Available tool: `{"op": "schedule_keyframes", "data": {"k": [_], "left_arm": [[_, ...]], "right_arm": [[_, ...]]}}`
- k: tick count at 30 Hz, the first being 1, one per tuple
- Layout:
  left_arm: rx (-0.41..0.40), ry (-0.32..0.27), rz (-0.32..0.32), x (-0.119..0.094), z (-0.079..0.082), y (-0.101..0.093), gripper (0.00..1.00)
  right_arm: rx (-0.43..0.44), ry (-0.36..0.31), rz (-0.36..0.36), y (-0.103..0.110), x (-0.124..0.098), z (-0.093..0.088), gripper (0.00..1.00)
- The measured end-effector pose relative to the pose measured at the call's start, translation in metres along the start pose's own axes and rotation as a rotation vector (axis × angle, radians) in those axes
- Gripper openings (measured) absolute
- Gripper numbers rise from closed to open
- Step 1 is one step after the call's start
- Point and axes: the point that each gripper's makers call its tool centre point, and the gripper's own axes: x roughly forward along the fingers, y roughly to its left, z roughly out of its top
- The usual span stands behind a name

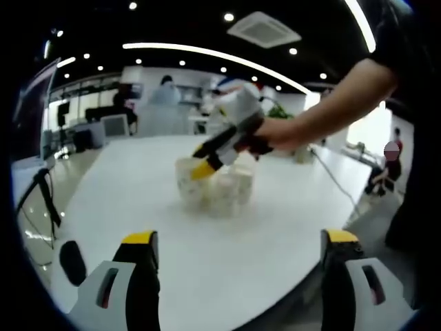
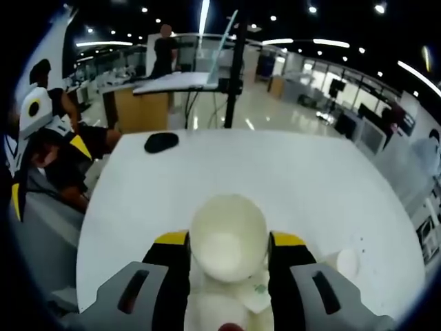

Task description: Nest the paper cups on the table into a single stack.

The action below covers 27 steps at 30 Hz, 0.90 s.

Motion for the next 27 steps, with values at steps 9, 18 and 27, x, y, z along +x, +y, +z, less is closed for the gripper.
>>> {"op": "schedule_keyframes", "data": {"k": [9, 18, 27], "left_arm": [[0.015, -0.009, -0.007, 0.0, 0.004, 0.0, 0.99], [0.019, -0.011, -0.019, 0.002, 0.005, 0.0, 0.99], [0.028, -0.013, -0.026, 0.004, 0.006, 0.001, 0.98]], "right_arm": [[0.006, -0.04, -0.013, 0.005, -0.022, 0.015, 0.4], [-0.004, -0.061, -0.029, 0.01, -0.045, 0.022, 0.39], [-0.003, -0.091, -0.036, 0.019, -0.064, 0.029, 0.38]]}}
